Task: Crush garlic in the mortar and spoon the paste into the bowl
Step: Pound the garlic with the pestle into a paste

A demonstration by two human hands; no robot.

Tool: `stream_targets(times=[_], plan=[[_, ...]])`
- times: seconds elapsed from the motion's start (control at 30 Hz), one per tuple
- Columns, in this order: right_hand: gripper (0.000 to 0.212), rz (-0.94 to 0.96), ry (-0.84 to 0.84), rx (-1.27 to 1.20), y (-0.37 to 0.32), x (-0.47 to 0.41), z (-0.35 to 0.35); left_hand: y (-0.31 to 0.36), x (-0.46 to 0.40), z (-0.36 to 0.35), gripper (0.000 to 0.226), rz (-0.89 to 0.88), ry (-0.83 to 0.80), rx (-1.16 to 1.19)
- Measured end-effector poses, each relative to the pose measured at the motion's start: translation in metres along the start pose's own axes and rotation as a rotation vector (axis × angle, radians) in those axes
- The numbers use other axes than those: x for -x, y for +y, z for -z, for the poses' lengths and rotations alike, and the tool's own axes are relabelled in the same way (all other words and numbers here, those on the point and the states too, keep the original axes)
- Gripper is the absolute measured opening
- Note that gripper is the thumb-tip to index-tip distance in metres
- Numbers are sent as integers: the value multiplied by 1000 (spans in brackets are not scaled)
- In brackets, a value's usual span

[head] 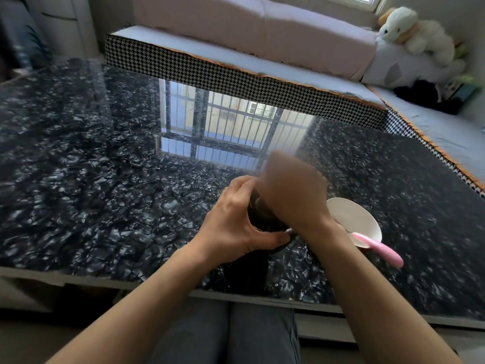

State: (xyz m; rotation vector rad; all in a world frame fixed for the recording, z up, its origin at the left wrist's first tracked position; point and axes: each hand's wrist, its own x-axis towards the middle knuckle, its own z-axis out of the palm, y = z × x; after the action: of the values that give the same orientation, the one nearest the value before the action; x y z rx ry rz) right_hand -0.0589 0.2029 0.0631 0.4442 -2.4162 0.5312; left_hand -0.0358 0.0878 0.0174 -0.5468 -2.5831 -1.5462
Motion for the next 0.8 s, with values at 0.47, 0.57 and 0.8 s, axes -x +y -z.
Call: stream_targets(times=[0.47,0.57,0.8], plan=[[10,-44,112,-100,1,-10,15,-1,-2,-1,111,10,-15,-40],[9,-32,136,-128,-2,-6,16,-1,-2,-1,110,11,-13,-41],[12,-19,51,-77,2,-7,15,-1,-1,-1,109,5,-12,-37]])
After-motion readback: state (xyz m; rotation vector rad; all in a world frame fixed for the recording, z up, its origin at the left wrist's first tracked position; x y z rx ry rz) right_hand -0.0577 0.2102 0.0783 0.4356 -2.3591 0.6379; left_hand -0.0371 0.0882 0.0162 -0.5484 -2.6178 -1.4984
